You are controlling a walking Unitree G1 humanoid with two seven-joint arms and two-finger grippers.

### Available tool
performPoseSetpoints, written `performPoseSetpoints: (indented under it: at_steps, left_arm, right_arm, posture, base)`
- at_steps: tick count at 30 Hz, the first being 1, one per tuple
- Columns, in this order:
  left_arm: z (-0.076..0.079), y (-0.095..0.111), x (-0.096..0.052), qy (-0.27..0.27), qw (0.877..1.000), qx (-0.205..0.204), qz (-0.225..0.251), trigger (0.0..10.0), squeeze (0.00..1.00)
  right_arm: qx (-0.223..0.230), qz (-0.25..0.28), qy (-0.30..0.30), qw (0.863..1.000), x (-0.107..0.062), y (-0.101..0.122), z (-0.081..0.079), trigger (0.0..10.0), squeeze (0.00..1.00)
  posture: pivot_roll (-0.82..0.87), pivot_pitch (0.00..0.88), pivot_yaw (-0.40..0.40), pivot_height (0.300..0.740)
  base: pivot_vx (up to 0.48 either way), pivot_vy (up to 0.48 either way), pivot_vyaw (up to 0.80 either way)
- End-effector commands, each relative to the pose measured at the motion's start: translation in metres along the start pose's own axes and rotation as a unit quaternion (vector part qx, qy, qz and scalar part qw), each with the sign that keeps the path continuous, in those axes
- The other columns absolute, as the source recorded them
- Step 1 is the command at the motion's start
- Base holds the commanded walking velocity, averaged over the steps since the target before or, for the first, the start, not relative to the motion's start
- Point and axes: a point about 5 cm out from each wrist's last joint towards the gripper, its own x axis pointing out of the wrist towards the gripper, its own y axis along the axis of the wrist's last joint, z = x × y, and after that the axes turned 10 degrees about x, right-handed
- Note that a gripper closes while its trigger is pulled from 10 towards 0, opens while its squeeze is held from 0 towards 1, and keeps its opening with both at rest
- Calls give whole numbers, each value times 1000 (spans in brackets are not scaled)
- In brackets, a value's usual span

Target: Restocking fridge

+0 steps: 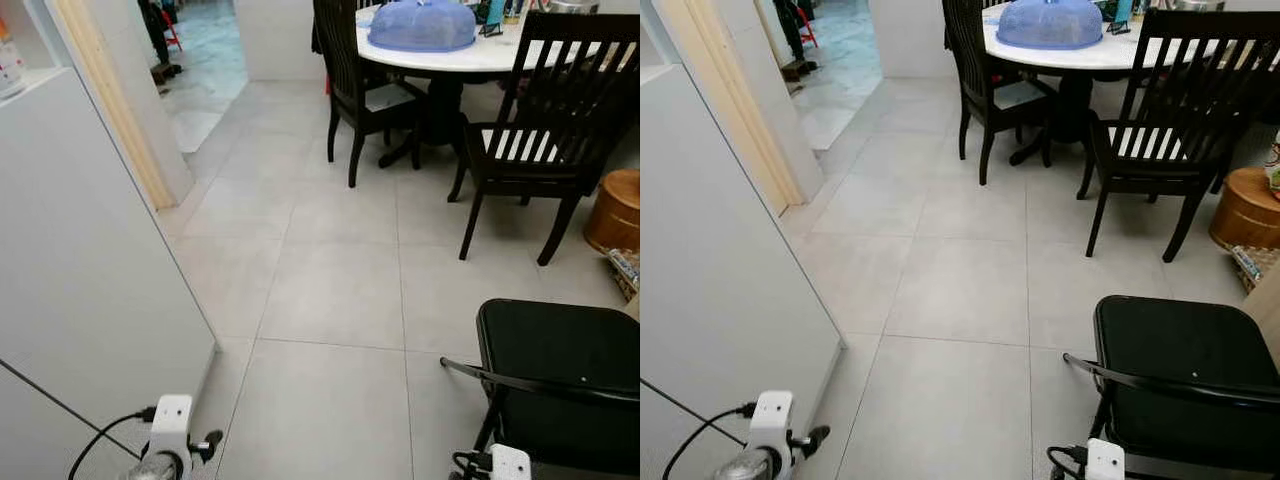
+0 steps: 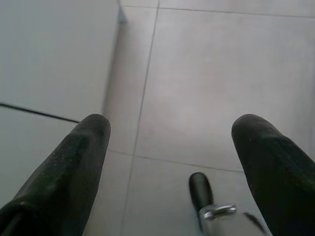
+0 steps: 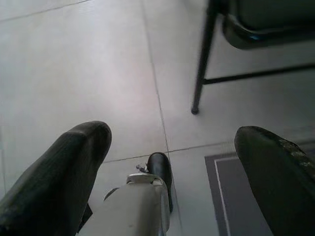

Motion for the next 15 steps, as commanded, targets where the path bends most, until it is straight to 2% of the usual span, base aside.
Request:
performPoseSetpoints:
  at_steps: [1, 4, 7, 9, 15]
  left_arm:
    - [0, -4, 0, -3, 1000, 1, -12, 10000, 0]
    - [2, -8, -1, -1, 1000, -16, -17, 10000, 0]
    - [3, -13, -3, -3, 1000, -19, -25, 10000, 0]
    - [3, -21, -4, -2, 999, -19, -38, 10000, 0]
    - [-4, -35, -10, 14, 998, -33, -59, 10000, 0]
  right_arm:
    - [-3, -13, -4, 1000, 0, -4, 1, 10000, 0]
    - [-27, -16, 4, 999, 0, -1, 1, 10000, 0]
    - [-25, -14, 3, 1000, 0, 1, 2, 10000, 0]
    - [-26, -17, 6, 999, -2, -8, 2, 10000, 0]
    - [-43, -22, 13, 999, -2, -8, 2, 10000, 0]
  posture:
    - [-74, 0, 38, 740]
    - [-55, 0, 19, 740]
    - [-67, 0, 16, 740]
    - [-62, 0, 9, 740]
    - [-25, 0, -19, 740]
  base:
    - [0, 0, 0]
    - [0, 0, 0]
    - [0, 0, 0]
    - [0, 0, 0]
    - [0, 0, 0]
